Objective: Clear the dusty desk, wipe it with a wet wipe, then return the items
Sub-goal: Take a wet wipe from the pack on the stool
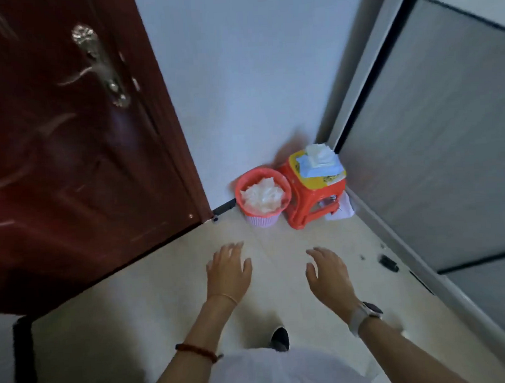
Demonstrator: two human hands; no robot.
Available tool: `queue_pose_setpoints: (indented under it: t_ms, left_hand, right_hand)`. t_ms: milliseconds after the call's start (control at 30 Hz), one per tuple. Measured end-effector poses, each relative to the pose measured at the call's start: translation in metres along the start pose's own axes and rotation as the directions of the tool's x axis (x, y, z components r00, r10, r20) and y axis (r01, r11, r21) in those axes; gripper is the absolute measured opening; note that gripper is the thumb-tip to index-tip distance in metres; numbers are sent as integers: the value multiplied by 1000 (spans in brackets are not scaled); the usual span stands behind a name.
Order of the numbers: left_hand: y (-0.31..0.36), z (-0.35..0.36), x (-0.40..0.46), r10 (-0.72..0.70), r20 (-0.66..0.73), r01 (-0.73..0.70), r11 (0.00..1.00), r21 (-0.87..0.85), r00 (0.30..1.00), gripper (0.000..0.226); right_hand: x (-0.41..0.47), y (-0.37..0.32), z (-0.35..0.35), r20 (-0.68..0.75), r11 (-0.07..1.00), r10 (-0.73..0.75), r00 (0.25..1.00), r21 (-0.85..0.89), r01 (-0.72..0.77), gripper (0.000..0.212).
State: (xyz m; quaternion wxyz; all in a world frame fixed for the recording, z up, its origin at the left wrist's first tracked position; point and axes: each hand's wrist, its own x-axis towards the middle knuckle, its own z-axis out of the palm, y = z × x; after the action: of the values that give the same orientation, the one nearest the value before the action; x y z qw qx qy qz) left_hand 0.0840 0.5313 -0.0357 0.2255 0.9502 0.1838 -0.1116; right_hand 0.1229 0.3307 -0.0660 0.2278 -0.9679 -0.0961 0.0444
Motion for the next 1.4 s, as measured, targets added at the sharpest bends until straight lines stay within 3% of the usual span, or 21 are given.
queue_pose_setpoints:
  t_ms: [167,367,500,600,900,1067,1167,1233,1300,1400]
  left_hand:
    - [72,-2,78,156,32,-156,988,6,987,45]
    - [132,4,186,216,20,-216,976,-32,976,49]
    - [171,12,272,259,93,-259,966,-10,961,51]
    - [200,16,339,243,155,-228,968,-110,958,44]
    - [254,47,481,239,271,-190,962,-195,932,38]
    - [259,110,542,155,333,-76,968,-238,930,38]
    - [256,152,570,88,344,5,965,-261,935,36]
    - [253,180,582,41,359,63,960,-273,932,36]
    - [250,203,588,9,364,98,957,-274,932,39]
    - [249,229,594,-31,359,133,956,-261,933,36]
  right_hand:
    - [55,47,-32,-125,987,159,979,41,-155,40]
    - [148,78,-53,-121,973,229,966,54,-224,39]
    - [233,108,-55,-107,961,277,955,47,-274,39]
    - [301,127,-57,-32,943,330,943,54,-328,39]
    - [451,178,-41,-30,942,319,947,117,-314,31]
    - [515,235,20,102,904,394,914,137,-405,32]
    - [548,265,53,234,904,383,894,103,-414,49]
    - [565,282,74,252,953,286,925,31,-303,59]
    - [581,293,88,282,997,69,957,-39,-60,66]
    - [598,317,116,369,937,-234,900,-160,310,63]
